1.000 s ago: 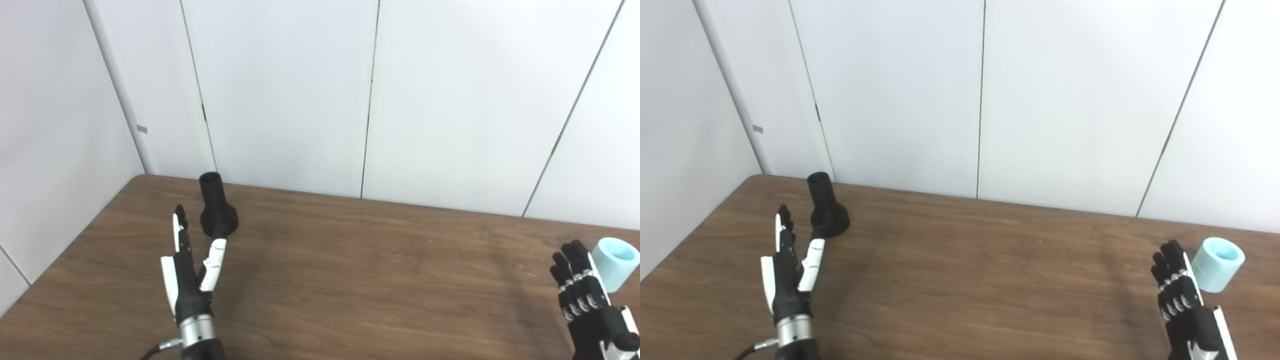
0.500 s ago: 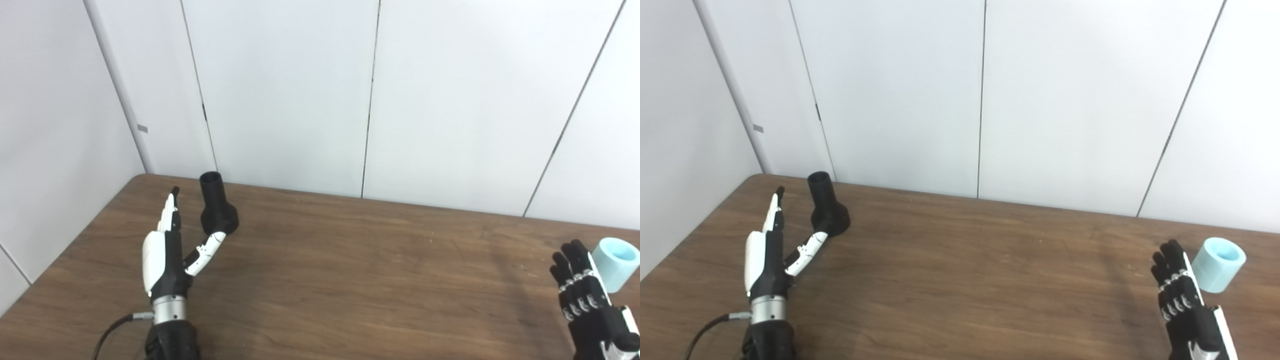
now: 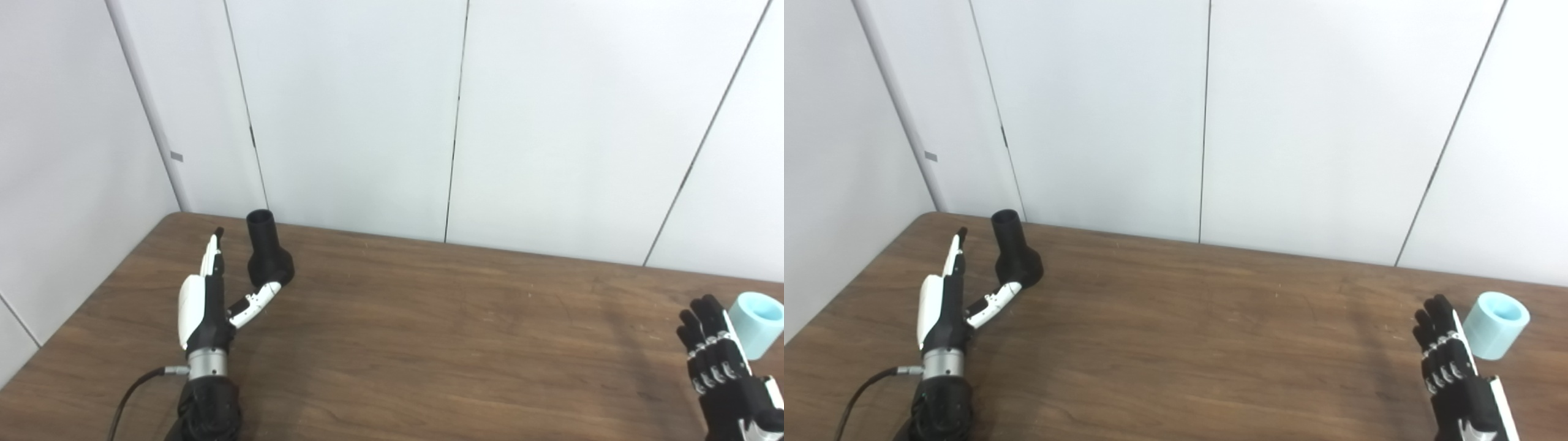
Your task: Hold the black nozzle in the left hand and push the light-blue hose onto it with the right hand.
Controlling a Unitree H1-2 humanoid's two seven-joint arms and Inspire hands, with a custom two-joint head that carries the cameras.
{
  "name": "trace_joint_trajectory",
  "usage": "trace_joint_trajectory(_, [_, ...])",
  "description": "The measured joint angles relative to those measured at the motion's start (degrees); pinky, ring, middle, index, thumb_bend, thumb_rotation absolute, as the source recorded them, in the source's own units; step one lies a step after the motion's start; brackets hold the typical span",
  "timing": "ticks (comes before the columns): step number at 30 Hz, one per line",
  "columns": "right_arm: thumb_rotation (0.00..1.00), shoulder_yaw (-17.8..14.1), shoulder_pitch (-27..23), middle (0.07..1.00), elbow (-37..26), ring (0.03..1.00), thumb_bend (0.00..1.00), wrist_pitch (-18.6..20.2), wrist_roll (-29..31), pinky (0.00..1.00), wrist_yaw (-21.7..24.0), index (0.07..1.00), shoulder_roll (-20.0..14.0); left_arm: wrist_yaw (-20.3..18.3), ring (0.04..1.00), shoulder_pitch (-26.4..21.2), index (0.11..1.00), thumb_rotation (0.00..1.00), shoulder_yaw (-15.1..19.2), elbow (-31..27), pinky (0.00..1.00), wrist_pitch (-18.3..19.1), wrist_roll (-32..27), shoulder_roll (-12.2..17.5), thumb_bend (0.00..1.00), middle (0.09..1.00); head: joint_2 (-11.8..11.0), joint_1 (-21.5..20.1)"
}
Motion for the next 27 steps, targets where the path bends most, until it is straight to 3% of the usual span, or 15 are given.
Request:
trace_joint_trajectory(8, [1.0,0.0,0.2,1.0,-0.5,1.0,0.79,0.3,-0.2,1.0,0.0,1.0,0.0,0.6,0.983,-2.9,0.955,0.48,-0.7,4.5,0.9,-0.2,0.3,1.6,0.64,0.976,0.4,0.1])
trace_joint_trajectory(18, [1.0,0.0,0.3,1.0,-0.6,1.0,0.79,0.9,-0.5,1.0,-0.1,1.0,0.0,0.7,0.965,-4.4,0.831,0.48,-0.8,6.5,0.89,1.5,0.3,1.6,0.63,0.949,0.4,0.1])
trace_joint_trajectory(27, [1.0,0.0,0.3,1.0,-0.7,1.0,0.79,0.9,-0.6,1.0,-0.1,1.0,0.0,1.0,0.944,-6.3,0.791,0.5,-0.4,9.5,0.87,1.9,-0.2,1.9,0.65,0.927,0.7,-0.1])
